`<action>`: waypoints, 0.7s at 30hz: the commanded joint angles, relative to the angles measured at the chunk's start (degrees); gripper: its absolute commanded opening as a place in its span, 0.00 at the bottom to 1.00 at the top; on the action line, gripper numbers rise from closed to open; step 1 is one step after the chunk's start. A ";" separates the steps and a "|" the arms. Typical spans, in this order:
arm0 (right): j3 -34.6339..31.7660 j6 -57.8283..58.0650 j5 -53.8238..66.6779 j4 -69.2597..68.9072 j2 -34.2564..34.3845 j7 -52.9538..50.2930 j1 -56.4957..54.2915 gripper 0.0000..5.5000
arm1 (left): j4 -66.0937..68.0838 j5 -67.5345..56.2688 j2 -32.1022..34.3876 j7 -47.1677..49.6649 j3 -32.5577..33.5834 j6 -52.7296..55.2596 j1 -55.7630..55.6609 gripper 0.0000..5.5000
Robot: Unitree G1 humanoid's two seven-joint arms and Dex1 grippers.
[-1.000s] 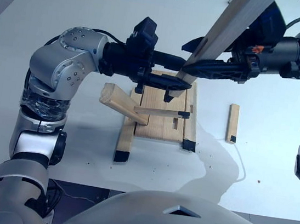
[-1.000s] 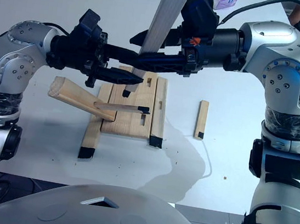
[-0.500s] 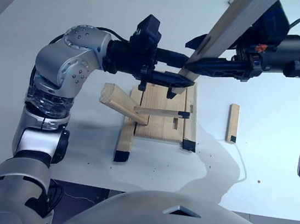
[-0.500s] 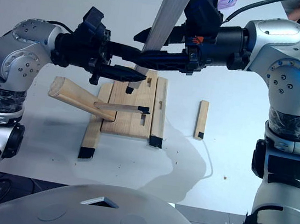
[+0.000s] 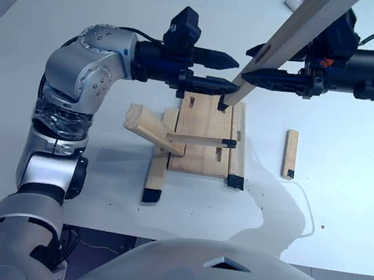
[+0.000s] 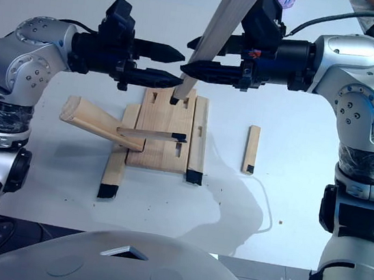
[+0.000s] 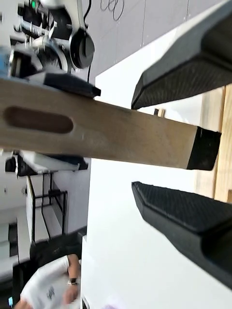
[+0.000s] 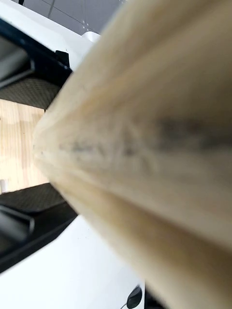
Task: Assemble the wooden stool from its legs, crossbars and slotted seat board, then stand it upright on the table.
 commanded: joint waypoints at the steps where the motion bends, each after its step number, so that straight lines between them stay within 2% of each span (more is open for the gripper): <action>1: -2.48 -0.58 -0.41 0.56 1.40 -2.34 -1.22 0.36 | 3.65 5.64 1.07 0.01 -1.27 -5.57 0.22 0.61; 7: -6.75 -3.10 -3.18 -0.43 -3.04 -2.42 2.10 0.36 | 9.31 8.91 3.14 -1.61 1.45 -11.75 1.23 0.62; 13: -12.18 -8.04 -6.83 -7.77 -10.09 0.35 17.55 0.36 | 12.72 9.80 5.52 -0.84 6.10 -14.11 1.94 0.62; 17: -14.51 -9.69 -5.76 -13.19 -9.03 -0.11 25.91 0.36 | 13.47 10.48 6.99 -0.83 7.75 -15.15 4.71 0.62; 21: -13.96 -10.89 -4.42 -17.35 -6.16 -1.49 31.67 0.36 | 14.10 10.79 8.29 -1.49 8.37 -16.14 8.77 0.62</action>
